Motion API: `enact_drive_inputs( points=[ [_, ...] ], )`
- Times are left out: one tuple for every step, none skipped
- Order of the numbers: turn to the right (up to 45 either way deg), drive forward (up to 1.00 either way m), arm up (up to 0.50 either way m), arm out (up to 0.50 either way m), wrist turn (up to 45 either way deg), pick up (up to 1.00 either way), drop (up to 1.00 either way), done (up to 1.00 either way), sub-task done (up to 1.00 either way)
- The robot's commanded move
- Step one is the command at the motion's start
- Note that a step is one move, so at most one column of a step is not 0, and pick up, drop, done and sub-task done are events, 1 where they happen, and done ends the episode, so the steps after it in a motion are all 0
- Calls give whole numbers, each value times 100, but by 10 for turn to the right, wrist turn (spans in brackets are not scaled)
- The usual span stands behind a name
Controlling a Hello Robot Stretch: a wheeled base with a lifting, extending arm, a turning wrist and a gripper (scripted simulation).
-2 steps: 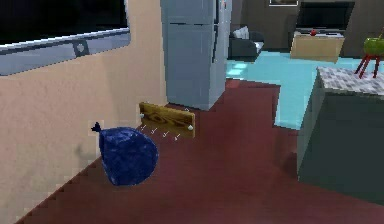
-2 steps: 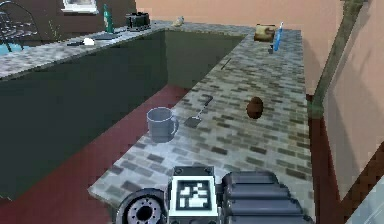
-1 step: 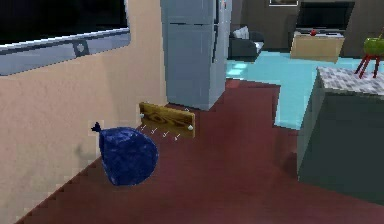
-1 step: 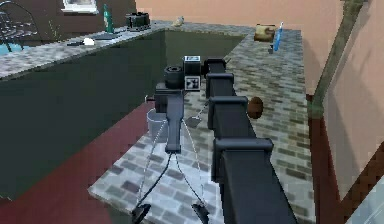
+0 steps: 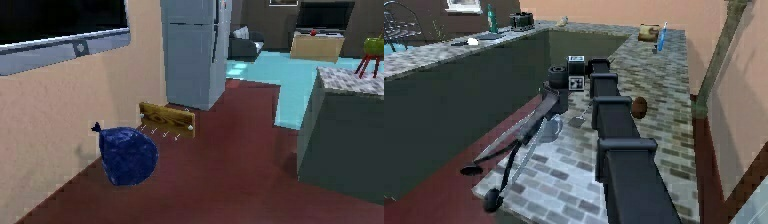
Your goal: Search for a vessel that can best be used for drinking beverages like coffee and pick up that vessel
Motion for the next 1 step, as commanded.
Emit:
enact_drive_inputs(
  points=[
    [0, 0, 0, 0, 450, 0, 0, 0, 0]
  ],
)
